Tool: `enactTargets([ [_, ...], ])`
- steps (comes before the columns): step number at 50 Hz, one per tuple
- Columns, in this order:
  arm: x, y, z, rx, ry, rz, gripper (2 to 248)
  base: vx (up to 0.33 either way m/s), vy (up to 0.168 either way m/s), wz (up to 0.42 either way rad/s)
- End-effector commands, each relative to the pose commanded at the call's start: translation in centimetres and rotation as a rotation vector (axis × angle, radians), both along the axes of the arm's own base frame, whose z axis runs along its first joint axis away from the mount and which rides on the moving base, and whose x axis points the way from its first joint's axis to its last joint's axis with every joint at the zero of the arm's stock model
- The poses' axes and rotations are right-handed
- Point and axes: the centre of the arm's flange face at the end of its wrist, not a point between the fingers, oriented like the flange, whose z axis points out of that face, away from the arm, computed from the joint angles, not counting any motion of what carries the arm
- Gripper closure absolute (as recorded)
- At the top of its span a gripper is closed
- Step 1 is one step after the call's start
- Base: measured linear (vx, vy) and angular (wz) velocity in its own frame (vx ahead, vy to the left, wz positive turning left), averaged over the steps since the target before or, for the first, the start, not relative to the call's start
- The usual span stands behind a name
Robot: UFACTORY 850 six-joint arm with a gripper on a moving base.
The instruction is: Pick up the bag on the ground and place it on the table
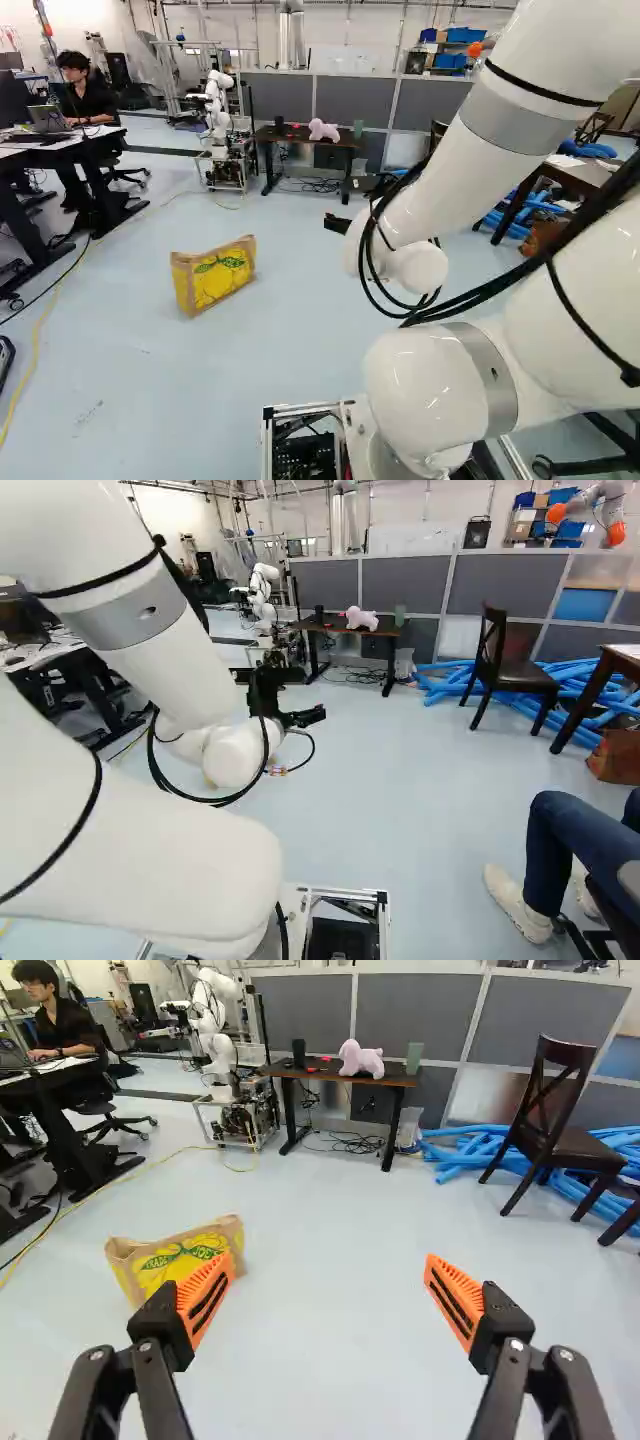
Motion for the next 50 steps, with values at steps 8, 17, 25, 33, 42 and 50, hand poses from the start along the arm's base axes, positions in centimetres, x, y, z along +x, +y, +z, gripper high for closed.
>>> enactTargets([
  [8,0.00,0.00,0.00,0.000,0.000,0.000,3,0.057,-0.001,-0.003],
  [17,0.00,0.00,0.00,0.000,0.000,0.000,3,0.080,0.009,0.030],
  [25,0.00,0.00,0.00,0.000,0.000,0.000,3,0.094,0.024,0.121],
  [33,0.00,0.00,0.00,0.000,0.000,0.000,3,0.113,0.030,0.142],
  [42,0.00,0.00,0.00,0.000,0.000,0.000,3,0.119,0.032,0.150],
  [50,0.00,0.00,0.00,0.000,0.000,0.000,3,0.123,0.033,0.150],
])
